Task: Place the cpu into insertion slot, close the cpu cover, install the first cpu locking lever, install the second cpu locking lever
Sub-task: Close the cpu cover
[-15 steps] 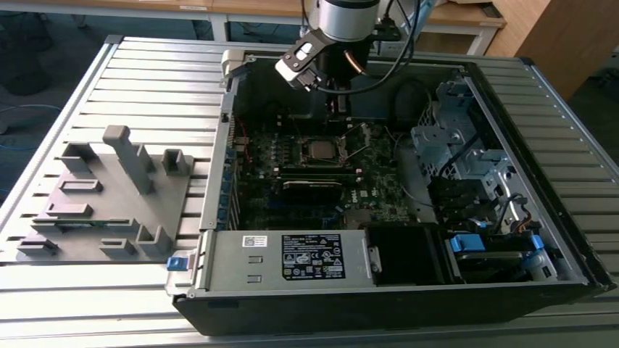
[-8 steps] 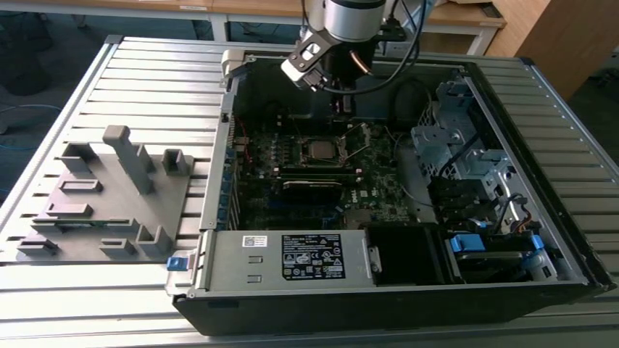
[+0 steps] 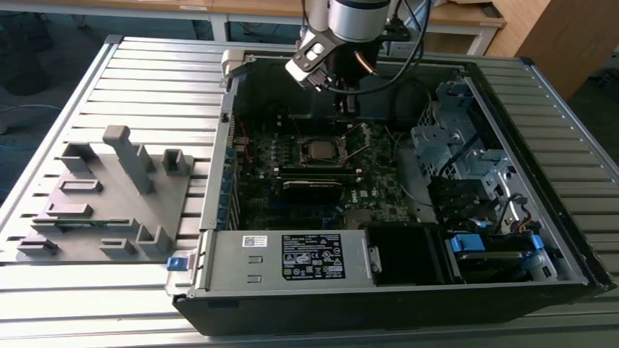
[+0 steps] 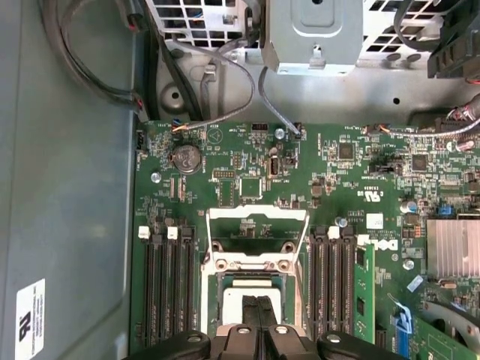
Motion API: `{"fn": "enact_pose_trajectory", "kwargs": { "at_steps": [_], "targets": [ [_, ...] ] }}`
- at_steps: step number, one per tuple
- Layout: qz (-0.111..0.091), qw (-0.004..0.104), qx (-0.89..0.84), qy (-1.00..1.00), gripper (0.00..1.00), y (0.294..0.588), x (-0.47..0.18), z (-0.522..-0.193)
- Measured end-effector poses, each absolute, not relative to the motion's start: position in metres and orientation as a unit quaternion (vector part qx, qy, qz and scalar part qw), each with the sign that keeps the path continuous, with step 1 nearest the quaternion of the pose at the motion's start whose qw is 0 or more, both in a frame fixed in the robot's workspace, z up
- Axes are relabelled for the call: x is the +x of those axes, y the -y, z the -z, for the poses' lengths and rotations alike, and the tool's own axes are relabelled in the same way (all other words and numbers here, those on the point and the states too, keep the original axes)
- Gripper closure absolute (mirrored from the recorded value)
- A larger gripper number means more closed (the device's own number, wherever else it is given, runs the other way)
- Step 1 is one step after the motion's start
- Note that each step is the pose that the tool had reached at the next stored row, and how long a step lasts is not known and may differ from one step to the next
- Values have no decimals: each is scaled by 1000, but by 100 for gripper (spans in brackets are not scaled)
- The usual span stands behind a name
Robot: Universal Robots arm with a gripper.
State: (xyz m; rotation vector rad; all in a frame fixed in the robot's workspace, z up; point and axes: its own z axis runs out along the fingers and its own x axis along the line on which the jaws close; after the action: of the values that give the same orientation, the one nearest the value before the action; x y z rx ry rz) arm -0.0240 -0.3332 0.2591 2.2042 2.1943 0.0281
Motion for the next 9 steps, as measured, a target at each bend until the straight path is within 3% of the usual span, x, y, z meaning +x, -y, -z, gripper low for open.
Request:
{"fn": "enact_pose_trajectory", "kwargs": {
  "at_steps": [9],
  "targets": [
    [-9,16,709,-705,90,333,-11,-259]
  ]
}}
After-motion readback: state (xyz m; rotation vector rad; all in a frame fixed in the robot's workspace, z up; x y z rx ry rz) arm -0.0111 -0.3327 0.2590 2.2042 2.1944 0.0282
